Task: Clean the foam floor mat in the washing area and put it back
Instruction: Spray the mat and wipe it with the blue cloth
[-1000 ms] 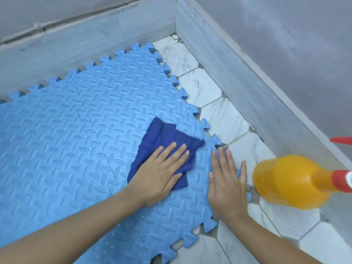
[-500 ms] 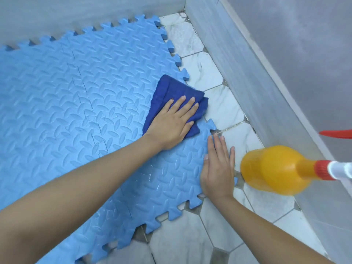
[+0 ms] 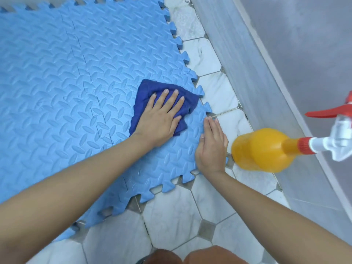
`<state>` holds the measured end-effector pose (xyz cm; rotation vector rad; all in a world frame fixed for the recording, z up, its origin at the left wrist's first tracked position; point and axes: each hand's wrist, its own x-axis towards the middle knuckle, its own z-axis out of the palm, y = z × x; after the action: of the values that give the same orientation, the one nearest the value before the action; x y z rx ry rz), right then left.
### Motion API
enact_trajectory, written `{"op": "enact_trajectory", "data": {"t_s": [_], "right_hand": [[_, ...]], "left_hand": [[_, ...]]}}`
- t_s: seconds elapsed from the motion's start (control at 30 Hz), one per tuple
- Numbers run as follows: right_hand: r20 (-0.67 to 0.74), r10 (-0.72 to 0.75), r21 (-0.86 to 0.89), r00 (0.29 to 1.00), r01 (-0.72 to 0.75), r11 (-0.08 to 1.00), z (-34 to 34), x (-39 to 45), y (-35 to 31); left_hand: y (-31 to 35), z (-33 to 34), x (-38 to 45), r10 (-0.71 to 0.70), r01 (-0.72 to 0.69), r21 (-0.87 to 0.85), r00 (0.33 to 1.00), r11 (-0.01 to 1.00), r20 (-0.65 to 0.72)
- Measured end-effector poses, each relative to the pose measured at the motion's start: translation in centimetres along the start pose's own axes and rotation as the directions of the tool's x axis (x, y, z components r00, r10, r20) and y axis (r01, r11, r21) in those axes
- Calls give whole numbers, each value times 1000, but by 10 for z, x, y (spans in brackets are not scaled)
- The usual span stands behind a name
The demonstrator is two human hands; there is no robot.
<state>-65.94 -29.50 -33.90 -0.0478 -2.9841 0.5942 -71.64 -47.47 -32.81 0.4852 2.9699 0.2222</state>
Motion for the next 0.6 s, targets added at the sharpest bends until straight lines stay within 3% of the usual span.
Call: {"op": "enact_trajectory", "data": {"t_s": [0.23, 0.3, 0.37, 0.43, 0.5, 0.53, 0.6], "right_hand": [[13, 12, -31, 1000, -12, 999, -2, -1, -5], [27, 0, -63, 1000, 1, 998, -5, -1, 0], [50, -11, -79, 999, 15, 997, -4, -2, -3], [73, -11, -111, 997, 19, 994, -4, -1, -8], [101, -48, -142, 994, 63, 988, -2, -2, -19], [120, -75, -141, 990, 92, 986, 1, -1, -29], [184, -168, -133, 968, 194, 972, 12, -3, -55]], "left_hand": [[-26, 9, -125, -45, 46, 58, 999, 997, -20], [-50, 10, -171, -159, 157, 69, 987, 985, 15], [-94, 5, -219, -388, 387, 87, 922, 918, -10], [-137, 0, -258, -614, 614, 68, 789, 786, -33], [-156, 0, -277, -725, 726, 29, 688, 687, -36], [-152, 0, -276, -729, 730, 13, 683, 683, -43], [-120, 2, -261, -619, 622, 9, 781, 783, -80]]}}
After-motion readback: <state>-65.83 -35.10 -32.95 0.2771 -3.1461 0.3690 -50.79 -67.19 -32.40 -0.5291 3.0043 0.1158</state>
